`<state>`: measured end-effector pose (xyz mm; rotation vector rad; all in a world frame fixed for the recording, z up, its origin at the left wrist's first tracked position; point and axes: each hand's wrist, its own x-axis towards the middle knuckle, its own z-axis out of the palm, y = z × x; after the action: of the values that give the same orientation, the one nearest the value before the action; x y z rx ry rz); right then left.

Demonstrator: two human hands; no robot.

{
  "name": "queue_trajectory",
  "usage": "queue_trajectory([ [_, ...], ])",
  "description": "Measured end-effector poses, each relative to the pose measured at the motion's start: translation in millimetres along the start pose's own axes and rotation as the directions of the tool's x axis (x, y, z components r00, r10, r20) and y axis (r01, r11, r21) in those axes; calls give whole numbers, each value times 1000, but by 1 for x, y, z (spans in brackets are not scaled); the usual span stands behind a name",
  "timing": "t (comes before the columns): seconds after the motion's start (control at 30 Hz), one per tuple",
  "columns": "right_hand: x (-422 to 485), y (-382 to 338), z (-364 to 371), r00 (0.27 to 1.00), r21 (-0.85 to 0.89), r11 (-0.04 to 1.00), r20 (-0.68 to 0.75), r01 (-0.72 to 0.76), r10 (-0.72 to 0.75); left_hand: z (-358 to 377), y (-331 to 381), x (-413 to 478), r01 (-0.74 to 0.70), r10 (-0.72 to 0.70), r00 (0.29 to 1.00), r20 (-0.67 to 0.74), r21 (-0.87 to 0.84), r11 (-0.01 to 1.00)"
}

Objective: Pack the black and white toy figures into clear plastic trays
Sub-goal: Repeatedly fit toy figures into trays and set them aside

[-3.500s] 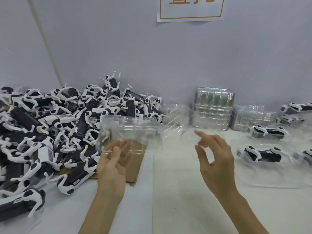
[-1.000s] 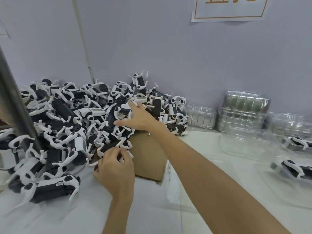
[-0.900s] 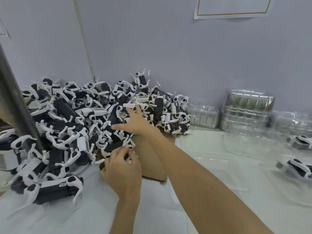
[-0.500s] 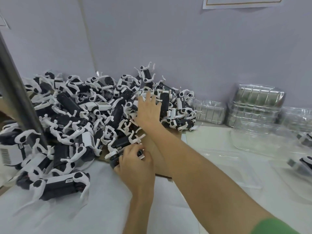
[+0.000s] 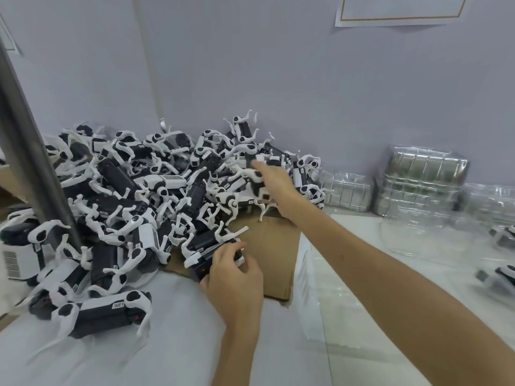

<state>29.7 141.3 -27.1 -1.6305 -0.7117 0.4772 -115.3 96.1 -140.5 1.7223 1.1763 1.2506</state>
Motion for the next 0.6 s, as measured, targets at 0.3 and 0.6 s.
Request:
queue_trajectory([
  [0.3, -143, 15, -106, 955, -69, 965, 180, 251, -236, -14, 39, -13, -65, 312, 913, 264, -660, 748],
  [0.6, -206, 57, -134, 915, -155, 902, 30, 402, -403, -3, 47, -30, -25, 445, 729, 520, -629, 777],
])
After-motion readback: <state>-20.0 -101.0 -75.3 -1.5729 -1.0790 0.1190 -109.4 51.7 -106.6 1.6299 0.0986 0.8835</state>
